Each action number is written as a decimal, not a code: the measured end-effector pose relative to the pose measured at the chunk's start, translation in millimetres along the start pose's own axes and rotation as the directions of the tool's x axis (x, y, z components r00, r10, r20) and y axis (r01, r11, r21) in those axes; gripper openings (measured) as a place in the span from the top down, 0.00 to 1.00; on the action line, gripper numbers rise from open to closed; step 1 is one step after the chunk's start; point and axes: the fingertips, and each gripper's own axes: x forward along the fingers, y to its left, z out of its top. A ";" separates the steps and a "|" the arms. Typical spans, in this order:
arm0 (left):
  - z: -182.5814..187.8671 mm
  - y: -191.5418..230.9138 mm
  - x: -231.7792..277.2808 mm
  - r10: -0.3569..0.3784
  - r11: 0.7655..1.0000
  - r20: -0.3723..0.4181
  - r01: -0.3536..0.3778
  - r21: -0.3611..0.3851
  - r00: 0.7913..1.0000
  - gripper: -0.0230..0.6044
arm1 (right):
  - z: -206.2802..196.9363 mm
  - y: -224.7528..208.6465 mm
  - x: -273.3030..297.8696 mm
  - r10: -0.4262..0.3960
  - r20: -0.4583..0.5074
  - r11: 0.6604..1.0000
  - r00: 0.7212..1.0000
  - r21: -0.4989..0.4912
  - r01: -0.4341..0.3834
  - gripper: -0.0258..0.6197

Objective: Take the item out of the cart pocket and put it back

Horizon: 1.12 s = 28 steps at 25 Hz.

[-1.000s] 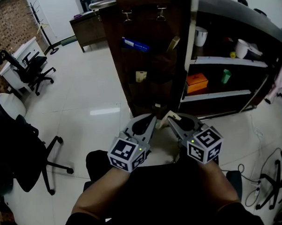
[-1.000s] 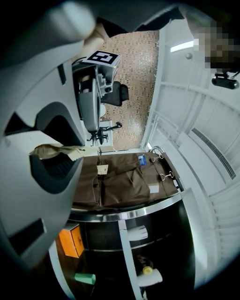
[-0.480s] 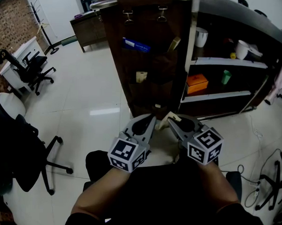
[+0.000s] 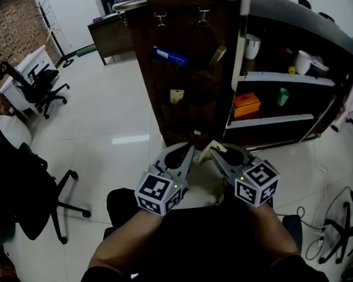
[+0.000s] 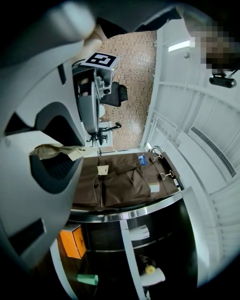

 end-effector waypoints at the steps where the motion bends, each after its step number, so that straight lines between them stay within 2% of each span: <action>1: 0.2 0.4 -0.1 0.002 1.000 0.001 -0.002 0.000 1.000 0.96 | 0.5 0.1 -0.1 0.001 -0.001 1.000 1.000 0.000 -0.001 0.86; 16: 1.0 2.4 -0.6 0.011 1.000 0.005 -0.011 -0.001 1.000 0.96 | 2.3 0.7 -0.4 0.011 0.002 1.000 1.000 0.008 -0.011 0.86; 24: 0.6 6.3 0.6 0.015 1.000 0.003 -0.015 0.006 1.000 0.96 | 34.0 1.2 -5.4 0.019 0.056 1.000 0.998 -0.012 -0.019 0.86; 28: 0.0 11.3 0.5 0.024 0.999 0.002 -0.024 -0.023 1.000 0.96 | 56.0 -1.7 -6.5 0.009 0.087 0.999 0.996 -0.054 -0.004 0.86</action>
